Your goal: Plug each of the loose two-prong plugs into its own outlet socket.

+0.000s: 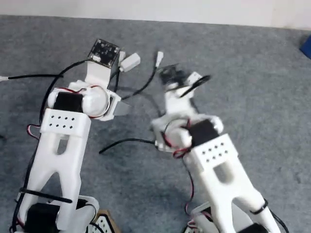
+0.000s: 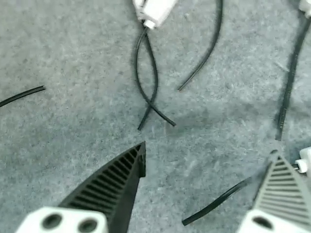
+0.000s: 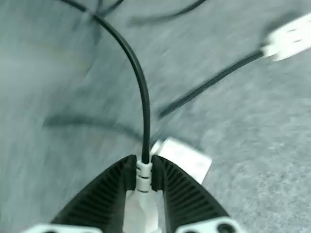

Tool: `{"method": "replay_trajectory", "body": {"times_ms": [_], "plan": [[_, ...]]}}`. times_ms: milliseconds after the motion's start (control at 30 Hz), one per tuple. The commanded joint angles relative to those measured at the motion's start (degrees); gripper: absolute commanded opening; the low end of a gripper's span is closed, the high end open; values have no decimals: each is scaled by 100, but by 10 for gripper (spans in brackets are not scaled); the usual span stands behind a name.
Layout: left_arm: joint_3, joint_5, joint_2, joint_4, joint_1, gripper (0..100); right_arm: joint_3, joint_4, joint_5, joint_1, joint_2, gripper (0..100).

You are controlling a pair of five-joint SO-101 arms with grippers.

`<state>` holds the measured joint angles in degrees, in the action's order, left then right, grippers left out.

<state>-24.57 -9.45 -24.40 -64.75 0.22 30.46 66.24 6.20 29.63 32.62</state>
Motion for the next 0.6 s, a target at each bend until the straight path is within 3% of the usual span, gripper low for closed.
{"method": "replay_trajectory", "body": {"times_ms": [0, 100, 200, 367, 567], "plan": [[382, 44, -119, 0, 57, 373, -277, -673, 958, -848, -462, 7], [523, 44, -110, -141, 75, 357, -295, -1218, 1688, -1121, -752, 7], [505, 44, -57, -141, 84, 358, -453, -1385, 2031, -884, -769, 7], [497, 53, -101, -185, 347, 359, -927, -1411, 2092, -576, -822, 7], [505, 360, -110, -360, 1305, 386, -1165, -1411, 2092, -356, -813, 7]]}}
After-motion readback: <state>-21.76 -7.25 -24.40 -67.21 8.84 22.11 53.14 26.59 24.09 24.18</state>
